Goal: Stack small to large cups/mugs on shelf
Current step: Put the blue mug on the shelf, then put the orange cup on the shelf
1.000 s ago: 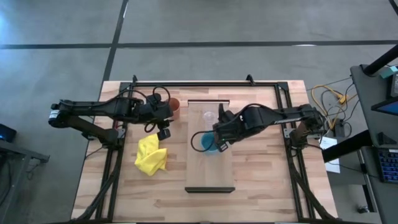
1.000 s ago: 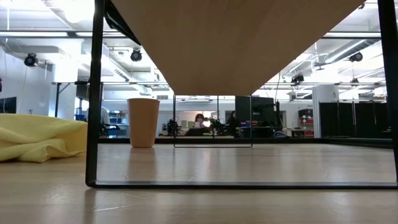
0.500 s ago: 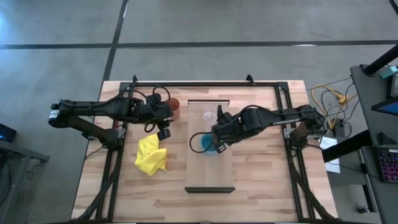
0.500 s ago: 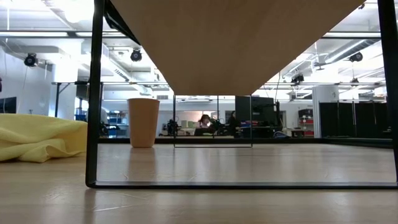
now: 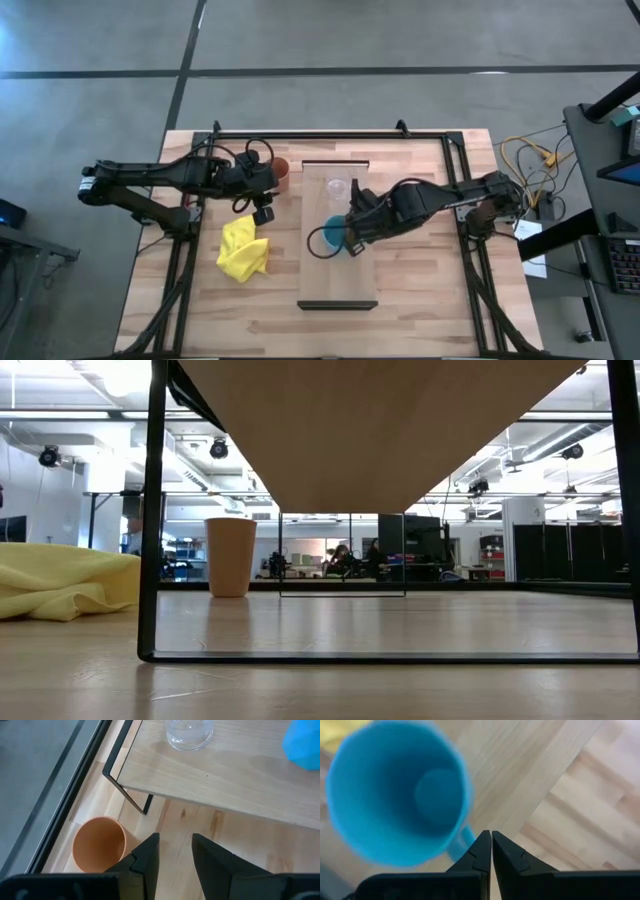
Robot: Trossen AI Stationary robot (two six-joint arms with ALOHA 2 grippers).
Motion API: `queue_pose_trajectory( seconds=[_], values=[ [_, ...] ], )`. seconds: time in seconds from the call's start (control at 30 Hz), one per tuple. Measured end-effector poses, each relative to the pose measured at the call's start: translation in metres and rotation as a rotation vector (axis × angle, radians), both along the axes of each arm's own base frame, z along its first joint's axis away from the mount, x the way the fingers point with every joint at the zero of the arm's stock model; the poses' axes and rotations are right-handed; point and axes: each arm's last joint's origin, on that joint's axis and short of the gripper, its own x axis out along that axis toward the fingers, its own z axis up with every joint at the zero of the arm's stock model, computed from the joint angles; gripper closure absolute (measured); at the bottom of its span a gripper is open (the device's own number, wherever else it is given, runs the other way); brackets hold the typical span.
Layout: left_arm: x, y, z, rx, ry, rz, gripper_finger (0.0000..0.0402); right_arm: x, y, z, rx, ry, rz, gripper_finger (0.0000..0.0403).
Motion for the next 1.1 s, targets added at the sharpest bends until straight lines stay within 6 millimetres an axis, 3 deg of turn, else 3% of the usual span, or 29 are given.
queue_pose_trajectory(
  seconds=[0.17,0.37,0.77,1.1],
  values=[
    [0.000,0.000,0.000,0.006,0.001,0.004,0.0300,0.002,-0.009,0.002,-0.167,-0.032,-0.008,0.0394],
    [0.000,0.003,-0.002,0.029,0.013,0.037,0.0300,0.003,-0.022,0.020,-0.319,-0.103,-0.025,0.0394],
    [-0.017,0.027,-0.013,-0.112,0.127,0.290,0.0300,-0.011,-0.030,0.057,-0.400,-0.152,0.009,0.0394],
    [0.006,0.063,-0.032,-0.173,0.183,0.246,0.0300,-0.016,-0.031,0.076,-0.405,-0.212,0.042,0.0394]
  ],
)
